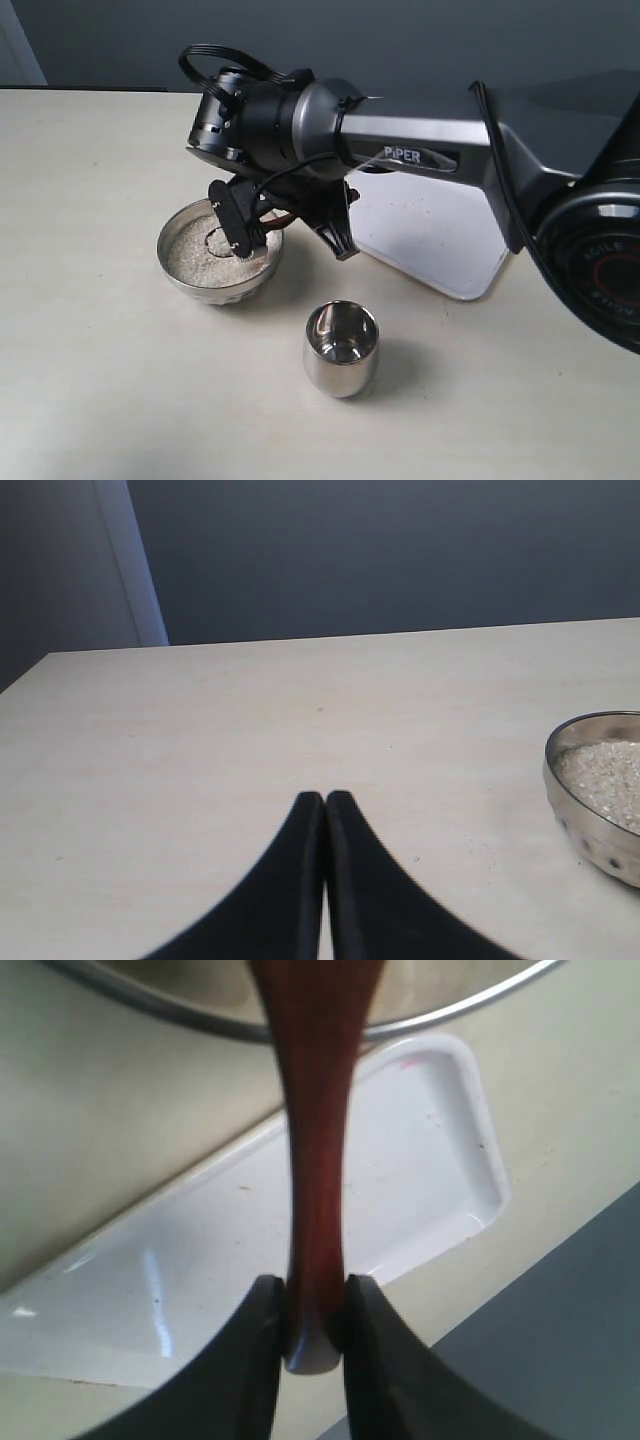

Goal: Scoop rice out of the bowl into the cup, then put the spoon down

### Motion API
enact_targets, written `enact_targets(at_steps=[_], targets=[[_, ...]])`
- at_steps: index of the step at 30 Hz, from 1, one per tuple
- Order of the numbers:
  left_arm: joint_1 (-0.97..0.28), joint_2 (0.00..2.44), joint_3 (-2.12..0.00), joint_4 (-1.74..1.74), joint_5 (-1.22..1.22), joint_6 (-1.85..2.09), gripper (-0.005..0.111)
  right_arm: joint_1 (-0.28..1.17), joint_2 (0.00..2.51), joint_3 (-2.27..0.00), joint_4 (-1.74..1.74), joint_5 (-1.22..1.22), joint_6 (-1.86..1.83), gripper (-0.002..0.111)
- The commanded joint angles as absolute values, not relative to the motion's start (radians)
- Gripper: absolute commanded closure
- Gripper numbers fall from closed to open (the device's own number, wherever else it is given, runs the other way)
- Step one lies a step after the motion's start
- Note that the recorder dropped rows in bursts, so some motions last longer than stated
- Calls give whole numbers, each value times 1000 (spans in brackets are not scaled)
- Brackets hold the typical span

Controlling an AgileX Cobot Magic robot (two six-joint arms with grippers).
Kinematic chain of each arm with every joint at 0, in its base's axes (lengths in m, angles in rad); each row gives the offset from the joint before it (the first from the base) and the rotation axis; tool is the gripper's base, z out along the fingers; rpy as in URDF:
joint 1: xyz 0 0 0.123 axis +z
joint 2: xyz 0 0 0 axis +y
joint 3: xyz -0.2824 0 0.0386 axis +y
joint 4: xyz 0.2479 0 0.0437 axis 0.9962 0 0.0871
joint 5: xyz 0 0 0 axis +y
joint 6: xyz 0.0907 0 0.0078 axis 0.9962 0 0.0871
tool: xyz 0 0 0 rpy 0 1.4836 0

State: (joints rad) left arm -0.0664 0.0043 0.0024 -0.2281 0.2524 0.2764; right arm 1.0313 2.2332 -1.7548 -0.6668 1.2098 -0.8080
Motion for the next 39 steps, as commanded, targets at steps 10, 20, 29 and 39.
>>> enact_targets(at_steps=[10,20,29,39], targets=[[-62,0,0,-224,241,272,106,1021,2178,-1759,-624,1221,-808,108],[-62,0,0,-224,241,272,106,1006,2174,-1737,-606,1221,-808,108],[-62,0,0,-224,241,272,106,1006,2169,-1707,-614,1221,-801,108],[-62,0,0,-224,241,272,106,1004,2156,-1707,-624,1221,-786,108]])
